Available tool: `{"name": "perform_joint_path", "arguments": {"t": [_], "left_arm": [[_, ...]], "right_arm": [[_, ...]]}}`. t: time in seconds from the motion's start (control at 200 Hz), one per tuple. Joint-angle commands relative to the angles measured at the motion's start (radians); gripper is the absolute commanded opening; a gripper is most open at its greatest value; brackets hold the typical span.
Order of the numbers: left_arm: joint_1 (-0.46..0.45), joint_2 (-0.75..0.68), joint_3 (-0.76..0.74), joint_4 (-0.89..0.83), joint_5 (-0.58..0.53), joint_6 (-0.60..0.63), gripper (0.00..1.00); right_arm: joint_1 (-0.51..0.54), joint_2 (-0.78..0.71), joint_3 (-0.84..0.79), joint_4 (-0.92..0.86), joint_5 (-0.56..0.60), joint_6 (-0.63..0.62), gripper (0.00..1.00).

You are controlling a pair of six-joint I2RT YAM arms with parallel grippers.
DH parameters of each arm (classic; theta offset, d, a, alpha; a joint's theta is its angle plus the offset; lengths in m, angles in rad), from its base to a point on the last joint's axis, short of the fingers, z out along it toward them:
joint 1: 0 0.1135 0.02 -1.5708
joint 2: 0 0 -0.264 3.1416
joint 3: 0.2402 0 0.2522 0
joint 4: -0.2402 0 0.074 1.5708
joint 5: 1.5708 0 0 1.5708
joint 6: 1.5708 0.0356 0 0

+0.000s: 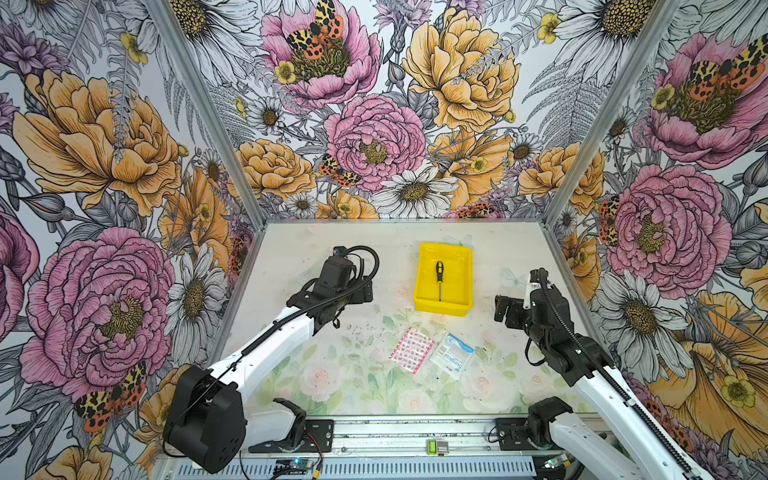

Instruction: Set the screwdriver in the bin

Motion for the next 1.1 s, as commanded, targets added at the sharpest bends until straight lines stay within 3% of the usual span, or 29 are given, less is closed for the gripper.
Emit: {"name": "perform_joint_path", "arguments": {"t": [0.0,0.22,0.325,0.515,0.621,0.796,0.881,1.091], "left_arm": [[0.044,-0.042,-0.032,0.048,0.076,0.026,0.99],[0.160,-0.112,-0.125,0.089,0.085,0.006,0.99],[0.174,-0.149,-0.145,0.110,0.081,0.053,0.99],[0.181,-0.149,-0.157,0.122,-0.042,0.069,0.99],[0.185,-0.186,-0.209,0.173,-0.168,0.058,0.99],[0.216,-0.243,-0.311,0.281,-0.271,0.130,0.99],[0.236,-0.264,-0.368,0.365,-0.265,0.159,0.99],[0.286,-0.249,-0.409,0.494,-0.167,0.257,0.99]], "right_arm": [[-0.007,-0.005,-0.015,0.002,0.049,0.054,1.00],[-0.008,-0.024,-0.049,0.008,0.162,0.095,1.00],[-0.007,-0.027,-0.067,0.012,0.245,0.113,0.99],[-0.009,-0.098,-0.153,0.061,0.431,0.137,0.99],[-0.008,-0.188,-0.238,0.177,0.385,0.017,1.00],[-0.011,-0.328,-0.357,0.321,0.326,-0.186,0.99],[-0.012,-0.361,-0.405,0.365,0.304,-0.248,1.00],[-0.021,-0.327,-0.504,0.513,0.300,-0.250,0.99]]}}
